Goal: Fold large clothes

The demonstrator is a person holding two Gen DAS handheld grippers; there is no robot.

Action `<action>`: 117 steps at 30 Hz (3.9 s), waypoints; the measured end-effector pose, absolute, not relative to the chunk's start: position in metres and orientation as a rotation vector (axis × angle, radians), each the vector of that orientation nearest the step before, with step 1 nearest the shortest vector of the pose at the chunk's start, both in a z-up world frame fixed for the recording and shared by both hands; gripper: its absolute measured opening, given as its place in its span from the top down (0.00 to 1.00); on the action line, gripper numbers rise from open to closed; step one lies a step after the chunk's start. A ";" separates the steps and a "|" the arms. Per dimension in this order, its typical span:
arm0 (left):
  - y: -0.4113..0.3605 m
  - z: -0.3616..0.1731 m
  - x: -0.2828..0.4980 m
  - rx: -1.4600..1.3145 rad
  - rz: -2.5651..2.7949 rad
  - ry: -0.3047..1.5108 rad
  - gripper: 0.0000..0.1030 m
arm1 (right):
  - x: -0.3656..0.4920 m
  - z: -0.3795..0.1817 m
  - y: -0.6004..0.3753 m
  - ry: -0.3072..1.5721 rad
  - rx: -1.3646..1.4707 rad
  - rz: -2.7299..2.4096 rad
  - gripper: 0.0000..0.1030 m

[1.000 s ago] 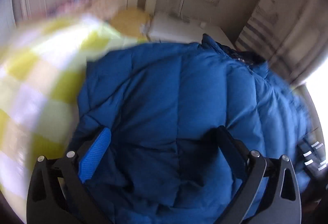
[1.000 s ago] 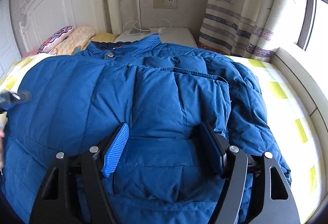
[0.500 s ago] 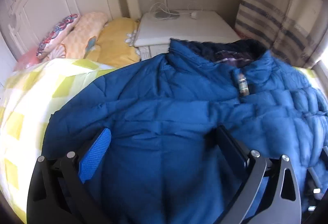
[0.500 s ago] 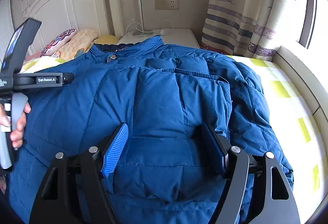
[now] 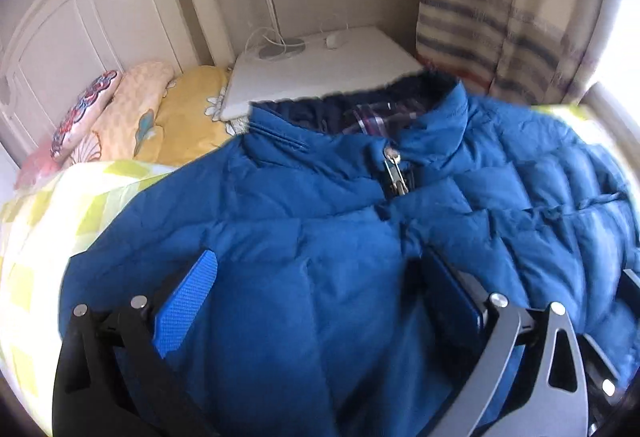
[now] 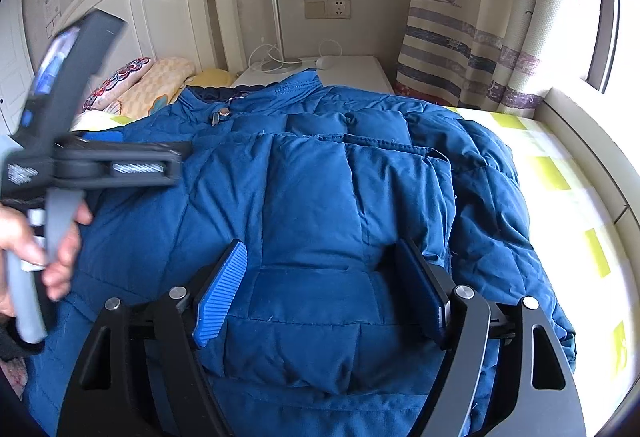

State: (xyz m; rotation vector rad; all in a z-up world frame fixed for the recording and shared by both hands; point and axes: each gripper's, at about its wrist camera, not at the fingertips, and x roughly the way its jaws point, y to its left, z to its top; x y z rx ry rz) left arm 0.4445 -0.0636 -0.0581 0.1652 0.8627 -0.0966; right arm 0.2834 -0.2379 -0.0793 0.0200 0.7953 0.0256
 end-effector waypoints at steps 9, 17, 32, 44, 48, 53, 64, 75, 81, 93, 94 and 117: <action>0.043 -0.072 0.447 0.021 0.014 0.862 0.02 | 0.284 -0.080 -0.236 0.797 0.012 0.033 0.25; 0.020 -0.054 0.370 0.096 -0.046 0.854 0.02 | 0.283 -0.080 -0.237 0.799 0.018 0.034 0.23; 0.011 -0.085 0.350 0.164 -0.050 0.849 0.02 | 0.286 -0.082 -0.232 0.813 -0.034 -0.001 0.17; 0.015 -0.098 0.303 0.060 -0.124 0.926 0.02 | 0.284 -0.081 -0.227 0.845 -0.056 -0.029 0.17; 0.015 -0.099 0.301 0.053 -0.128 0.924 0.02 | 0.249 -0.059 -0.224 0.806 0.019 -0.030 0.16; 0.017 -0.097 0.300 0.059 -0.126 0.924 0.02 | 0.229 -0.092 -0.193 0.921 -0.198 -0.012 0.17; 0.007 -0.084 0.219 0.231 -0.132 0.925 0.02 | 0.162 -0.093 -0.198 0.955 -0.171 0.133 0.16; 0.020 -0.095 0.192 0.208 -0.122 0.910 0.02 | 0.120 -0.091 -0.227 0.919 -0.106 0.180 0.16; 0.019 -0.096 0.196 0.199 -0.127 0.912 0.02 | 0.107 -0.093 -0.227 0.907 -0.130 0.175 0.16; -0.005 -0.080 0.110 0.254 -0.297 0.884 0.02 | 0.037 -0.094 -0.178 0.848 -0.322 0.265 0.16; -0.011 -0.094 0.107 0.311 -0.285 0.913 0.02 | 0.032 -0.096 -0.174 0.834 -0.364 0.250 0.16; 0.128 -0.092 0.033 0.126 -0.112 0.857 0.02 | -0.068 -0.093 -0.337 0.865 -0.058 0.088 0.16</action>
